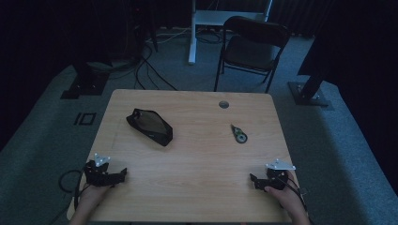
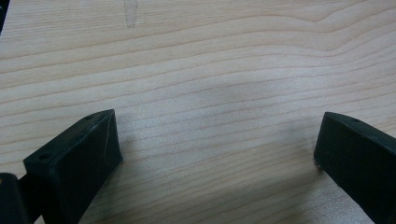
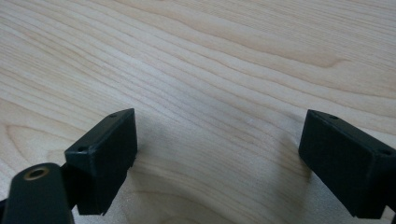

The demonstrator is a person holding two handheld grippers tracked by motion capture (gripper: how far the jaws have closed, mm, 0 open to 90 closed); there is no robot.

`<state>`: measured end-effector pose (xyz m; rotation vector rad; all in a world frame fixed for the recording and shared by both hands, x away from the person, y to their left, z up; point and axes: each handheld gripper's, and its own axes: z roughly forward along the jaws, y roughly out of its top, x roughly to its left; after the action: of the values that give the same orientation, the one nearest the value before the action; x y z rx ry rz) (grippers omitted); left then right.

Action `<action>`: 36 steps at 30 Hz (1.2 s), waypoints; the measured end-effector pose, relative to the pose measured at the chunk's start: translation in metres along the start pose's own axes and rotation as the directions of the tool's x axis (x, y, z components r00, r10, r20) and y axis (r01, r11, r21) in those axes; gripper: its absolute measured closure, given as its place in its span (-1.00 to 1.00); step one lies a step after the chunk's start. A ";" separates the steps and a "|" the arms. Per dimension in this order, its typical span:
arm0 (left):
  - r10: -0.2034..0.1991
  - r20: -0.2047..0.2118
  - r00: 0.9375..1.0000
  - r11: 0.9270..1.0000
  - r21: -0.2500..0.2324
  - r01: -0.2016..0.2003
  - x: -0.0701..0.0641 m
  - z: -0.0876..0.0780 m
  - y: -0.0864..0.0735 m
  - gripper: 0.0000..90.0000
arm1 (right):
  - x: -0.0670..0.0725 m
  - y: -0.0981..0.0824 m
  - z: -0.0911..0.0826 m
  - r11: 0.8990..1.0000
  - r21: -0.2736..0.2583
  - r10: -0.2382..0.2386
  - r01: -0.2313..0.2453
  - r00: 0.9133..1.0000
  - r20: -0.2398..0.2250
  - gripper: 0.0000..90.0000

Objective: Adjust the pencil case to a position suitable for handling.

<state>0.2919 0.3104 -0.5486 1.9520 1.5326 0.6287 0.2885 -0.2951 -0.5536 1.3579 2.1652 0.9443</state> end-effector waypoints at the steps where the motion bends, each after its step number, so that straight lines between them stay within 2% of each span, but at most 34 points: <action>1: 0.000 0.000 1.000 1.000 0.000 0.000 0.000 0.000 0.000 -0.99 | 0.000 0.000 0.000 1.000 0.000 0.000 0.000 1.000 0.000 -0.75; 9: -0.001 0.000 1.000 1.000 0.000 0.001 0.000 0.000 0.000 -0.99 | 0.002 -0.001 -0.001 1.000 -0.001 -0.014 0.014 1.000 -0.015 -0.74; 11: -0.001 0.000 1.000 1.000 0.000 0.001 0.000 0.000 0.000 -0.99 | 0.004 0.001 -0.002 1.000 -0.004 0.004 -0.005 0.998 -0.055 -0.71; 12: -0.001 0.000 1.000 1.000 0.000 0.001 0.000 0.000 0.000 -0.99 | 0.004 0.001 -0.002 1.000 -0.004 0.004 -0.005 0.998 -0.055 -0.71; 13: -0.001 0.000 1.000 1.000 0.000 0.001 0.000 0.000 0.000 -0.99 | 0.006 0.002 -0.002 1.000 0.014 -0.025 0.025 0.999 -0.037 -0.70; 14: -0.001 0.000 1.000 1.000 0.000 0.001 0.000 0.000 0.000 -0.99 | 0.007 0.002 -0.001 0.999 0.018 -0.028 0.029 0.999 -0.028 -0.70; 17: -0.001 0.000 1.000 1.000 0.000 0.001 0.000 0.000 0.000 -0.99 | 0.007 0.004 -0.001 1.000 0.005 -0.012 0.013 0.999 -0.050 -0.70; 22: -0.001 0.000 1.000 1.000 0.000 0.001 0.000 0.000 0.000 -0.99 | 0.009 0.010 -0.001 1.000 -0.007 -0.017 0.016 0.999 -0.045 -0.70; 36: -0.001 0.000 1.000 1.000 0.000 0.001 0.000 0.000 0.000 -0.99 | 0.023 0.031 0.009 0.998 -0.032 -0.050 0.048 0.996 -0.069 -0.69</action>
<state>0.2921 0.3102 -0.5486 1.9511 1.5331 0.6285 0.3035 -0.2619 -0.5373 1.2703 2.2159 1.0155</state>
